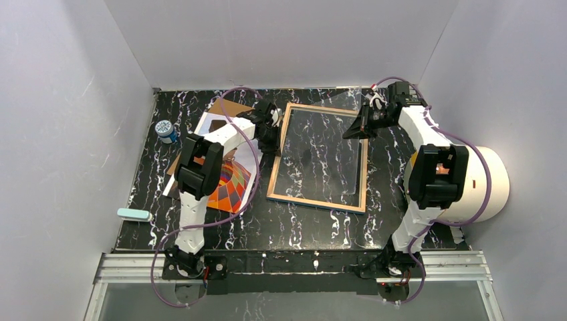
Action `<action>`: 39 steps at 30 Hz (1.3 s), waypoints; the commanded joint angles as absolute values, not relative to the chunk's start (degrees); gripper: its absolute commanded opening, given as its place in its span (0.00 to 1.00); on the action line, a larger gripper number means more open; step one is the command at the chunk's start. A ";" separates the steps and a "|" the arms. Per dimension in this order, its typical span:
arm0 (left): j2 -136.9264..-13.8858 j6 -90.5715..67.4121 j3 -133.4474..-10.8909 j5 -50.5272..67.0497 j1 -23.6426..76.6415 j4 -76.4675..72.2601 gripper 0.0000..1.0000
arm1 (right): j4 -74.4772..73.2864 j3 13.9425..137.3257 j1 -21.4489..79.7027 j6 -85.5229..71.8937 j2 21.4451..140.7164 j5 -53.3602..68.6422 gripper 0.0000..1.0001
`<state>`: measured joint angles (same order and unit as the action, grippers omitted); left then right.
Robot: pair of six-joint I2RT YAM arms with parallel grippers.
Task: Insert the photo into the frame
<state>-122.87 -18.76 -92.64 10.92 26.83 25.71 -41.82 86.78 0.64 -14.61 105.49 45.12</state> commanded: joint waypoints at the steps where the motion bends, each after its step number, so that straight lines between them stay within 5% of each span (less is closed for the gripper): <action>1: -126.21 -13.33 -93.38 1.00 26.37 35.03 0.15 | -38.64 86.43 0.79 -15.57 105.96 45.29 0.09; 6: -123.47 -10.59 -91.83 -4.02 26.37 37.92 0.00 | -35.74 83.92 0.79 -15.43 105.26 49.71 0.03; 15: -118.88 -9.48 -86.89 -0.20 25.51 39.34 0.00 | -27.68 80.64 0.93 -18.24 103.98 57.40 0.01; 24: -118.18 -13.33 -94.83 2.81 25.01 42.11 0.31 | -23.34 77.73 1.09 -26.84 102.66 60.10 0.01; 39: -115.73 -15.60 -96.69 0.91 23.50 42.49 0.40 | -11.49 72.36 4.05 -44.51 99.33 55.81 0.01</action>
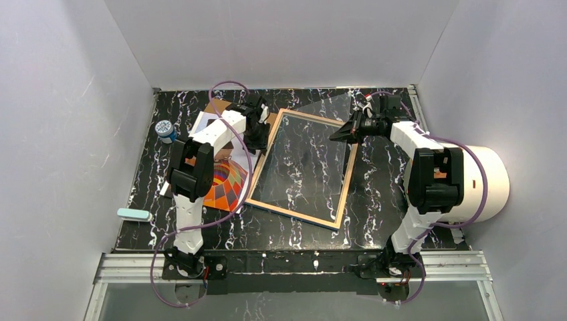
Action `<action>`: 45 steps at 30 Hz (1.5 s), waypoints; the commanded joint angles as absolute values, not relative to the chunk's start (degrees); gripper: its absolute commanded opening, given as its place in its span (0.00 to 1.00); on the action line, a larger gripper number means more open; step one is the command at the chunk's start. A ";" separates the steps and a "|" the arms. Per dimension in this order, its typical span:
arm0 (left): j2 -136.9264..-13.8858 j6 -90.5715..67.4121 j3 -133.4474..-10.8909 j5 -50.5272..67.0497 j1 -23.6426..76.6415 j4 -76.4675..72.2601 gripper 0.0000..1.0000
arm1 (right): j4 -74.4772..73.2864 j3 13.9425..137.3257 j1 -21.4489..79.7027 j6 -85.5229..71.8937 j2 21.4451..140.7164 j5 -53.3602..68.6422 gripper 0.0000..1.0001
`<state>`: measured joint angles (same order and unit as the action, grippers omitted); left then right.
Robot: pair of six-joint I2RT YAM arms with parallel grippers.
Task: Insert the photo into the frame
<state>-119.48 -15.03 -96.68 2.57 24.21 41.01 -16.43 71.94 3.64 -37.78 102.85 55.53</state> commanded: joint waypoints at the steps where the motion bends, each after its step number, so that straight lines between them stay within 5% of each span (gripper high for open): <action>1: -116.06 -15.68 -96.55 0.81 23.35 42.46 0.39 | -11.81 72.63 4.09 -45.50 99.25 55.25 0.01; 11: -119.15 -15.66 -92.75 7.61 22.85 41.98 0.37 | -11.12 71.98 4.19 -49.66 98.26 54.41 0.01; 24: -119.03 -16.67 -89.91 17.84 22.76 40.39 0.11 | -10.64 71.10 4.92 -46.13 100.13 56.47 0.01; 37: -117.76 -17.72 -92.06 19.16 20.46 41.06 0.21 | -9.56 70.49 5.08 -46.44 100.63 56.89 0.01; 45: -117.66 -17.82 -91.69 19.90 19.86 40.83 0.18 | -8.87 70.14 5.36 -46.31 101.41 56.58 0.01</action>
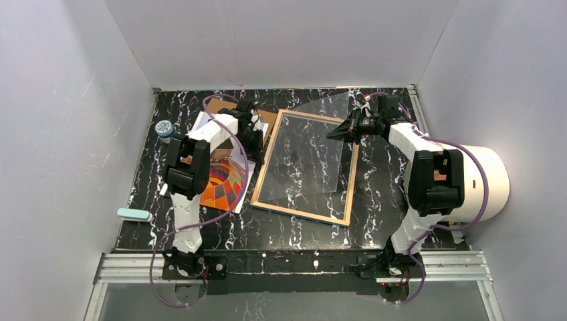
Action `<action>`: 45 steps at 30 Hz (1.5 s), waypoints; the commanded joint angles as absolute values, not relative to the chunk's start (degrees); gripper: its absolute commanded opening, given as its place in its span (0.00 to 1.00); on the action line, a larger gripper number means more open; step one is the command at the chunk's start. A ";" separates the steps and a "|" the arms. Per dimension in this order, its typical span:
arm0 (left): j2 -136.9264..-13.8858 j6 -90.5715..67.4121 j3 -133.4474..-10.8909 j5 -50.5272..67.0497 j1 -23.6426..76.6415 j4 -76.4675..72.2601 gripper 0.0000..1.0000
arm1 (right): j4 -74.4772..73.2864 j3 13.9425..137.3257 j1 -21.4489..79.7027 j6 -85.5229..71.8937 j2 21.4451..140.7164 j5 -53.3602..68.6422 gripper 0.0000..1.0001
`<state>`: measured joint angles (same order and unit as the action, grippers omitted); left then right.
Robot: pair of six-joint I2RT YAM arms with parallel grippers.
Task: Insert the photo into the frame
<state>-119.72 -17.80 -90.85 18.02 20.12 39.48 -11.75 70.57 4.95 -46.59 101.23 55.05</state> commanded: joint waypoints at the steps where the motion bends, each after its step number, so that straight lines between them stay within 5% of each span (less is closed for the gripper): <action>1: -117.68 -17.88 -91.43 19.91 19.86 40.60 0.18 | -8.88 70.07 5.43 -46.17 101.44 56.52 0.01; 38: -118.83 -18.02 -88.79 20.53 19.87 39.12 0.12 | 2.95 63.60 6.50 -46.63 98.04 58.37 0.01; 45: -118.84 -18.02 -88.83 20.48 19.87 39.13 0.11 | 0.12 63.02 6.95 -44.55 98.37 55.36 0.10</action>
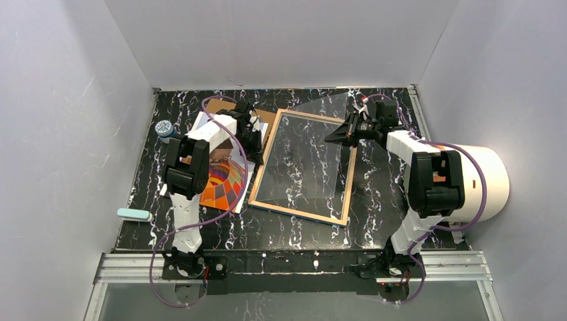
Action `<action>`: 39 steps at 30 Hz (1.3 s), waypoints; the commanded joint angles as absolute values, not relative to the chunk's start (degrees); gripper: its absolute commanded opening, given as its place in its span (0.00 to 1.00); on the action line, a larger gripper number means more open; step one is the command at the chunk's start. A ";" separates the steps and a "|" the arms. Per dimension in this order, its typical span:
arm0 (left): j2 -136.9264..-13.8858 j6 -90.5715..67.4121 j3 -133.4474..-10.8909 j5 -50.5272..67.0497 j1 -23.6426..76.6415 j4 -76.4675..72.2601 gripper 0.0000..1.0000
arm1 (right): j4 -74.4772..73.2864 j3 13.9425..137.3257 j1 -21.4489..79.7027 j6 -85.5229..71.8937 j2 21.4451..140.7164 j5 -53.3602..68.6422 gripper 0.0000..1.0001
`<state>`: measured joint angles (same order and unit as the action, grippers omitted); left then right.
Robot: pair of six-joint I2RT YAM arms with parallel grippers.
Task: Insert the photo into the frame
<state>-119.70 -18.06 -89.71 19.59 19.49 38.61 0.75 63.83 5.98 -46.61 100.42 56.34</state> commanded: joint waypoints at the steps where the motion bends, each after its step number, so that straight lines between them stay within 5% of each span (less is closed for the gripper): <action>1: -118.90 -18.02 -88.78 20.34 19.89 39.17 0.11 | -1.43 63.02 7.09 -44.00 98.31 54.73 0.11; 8: -118.83 -18.27 -88.99 19.66 19.86 39.22 0.11 | -6.51 62.98 7.11 -41.28 97.46 51.01 0.23; 22: -118.74 -18.11 -89.46 18.87 19.91 40.03 0.11 | -14.54 66.07 7.12 -38.59 98.88 45.36 0.69; 39: -118.31 -17.95 -89.56 18.49 19.86 40.24 0.13 | -32.17 68.99 7.03 -34.55 96.67 17.15 0.71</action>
<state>-119.70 -18.22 -89.71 19.44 19.46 38.65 -26.76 66.30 6.85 -36.23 99.90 27.35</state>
